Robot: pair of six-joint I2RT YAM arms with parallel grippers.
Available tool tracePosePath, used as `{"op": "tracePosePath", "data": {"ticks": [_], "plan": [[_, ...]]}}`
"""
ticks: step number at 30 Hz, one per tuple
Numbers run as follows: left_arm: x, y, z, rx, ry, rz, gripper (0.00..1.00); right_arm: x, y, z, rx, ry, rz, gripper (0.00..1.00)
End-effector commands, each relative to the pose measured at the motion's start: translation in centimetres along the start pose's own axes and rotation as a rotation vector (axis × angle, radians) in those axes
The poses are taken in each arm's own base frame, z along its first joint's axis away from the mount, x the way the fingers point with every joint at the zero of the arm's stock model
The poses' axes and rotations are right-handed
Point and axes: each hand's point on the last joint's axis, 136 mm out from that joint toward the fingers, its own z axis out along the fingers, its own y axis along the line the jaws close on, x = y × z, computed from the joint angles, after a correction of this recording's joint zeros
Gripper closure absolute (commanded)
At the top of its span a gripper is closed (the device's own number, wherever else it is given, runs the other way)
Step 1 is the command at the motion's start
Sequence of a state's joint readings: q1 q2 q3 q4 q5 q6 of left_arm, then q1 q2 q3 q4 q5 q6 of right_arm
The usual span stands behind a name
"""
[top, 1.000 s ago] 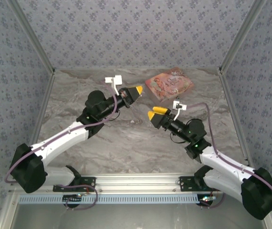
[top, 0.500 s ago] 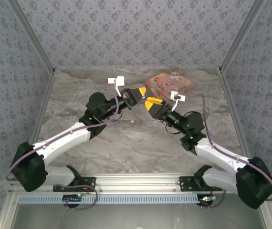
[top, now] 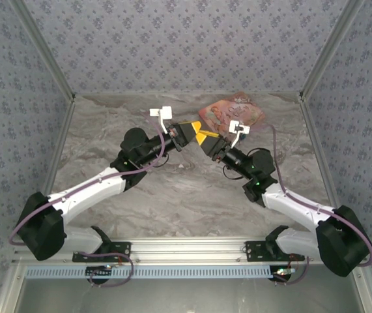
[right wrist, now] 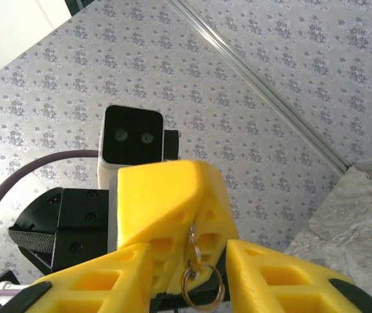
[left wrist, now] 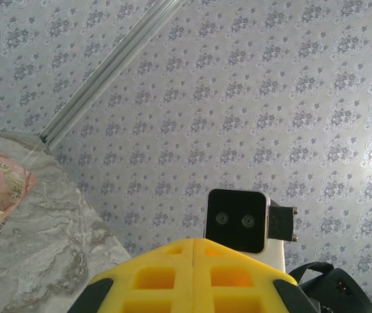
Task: Unlock the padlock with the key
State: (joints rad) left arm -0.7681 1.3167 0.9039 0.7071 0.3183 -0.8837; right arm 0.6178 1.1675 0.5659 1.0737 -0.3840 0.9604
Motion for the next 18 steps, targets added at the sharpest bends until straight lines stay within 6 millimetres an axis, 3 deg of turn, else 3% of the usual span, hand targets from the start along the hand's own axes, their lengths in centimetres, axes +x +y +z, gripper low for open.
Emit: {"op": "tracePosePath", "data": {"ticks": [1,18], "plan": [[-0.2,-0.6,0.0,0.031,-0.017,0.007,1.0,-0.5,1.3,0.7,-0.044,-0.001,-0.007,0.68],[-0.5,-0.5,0.0,0.014,-0.03,0.022,1.0,0.6,-0.3,0.2,0.005,0.003,0.032,0.81]]}}
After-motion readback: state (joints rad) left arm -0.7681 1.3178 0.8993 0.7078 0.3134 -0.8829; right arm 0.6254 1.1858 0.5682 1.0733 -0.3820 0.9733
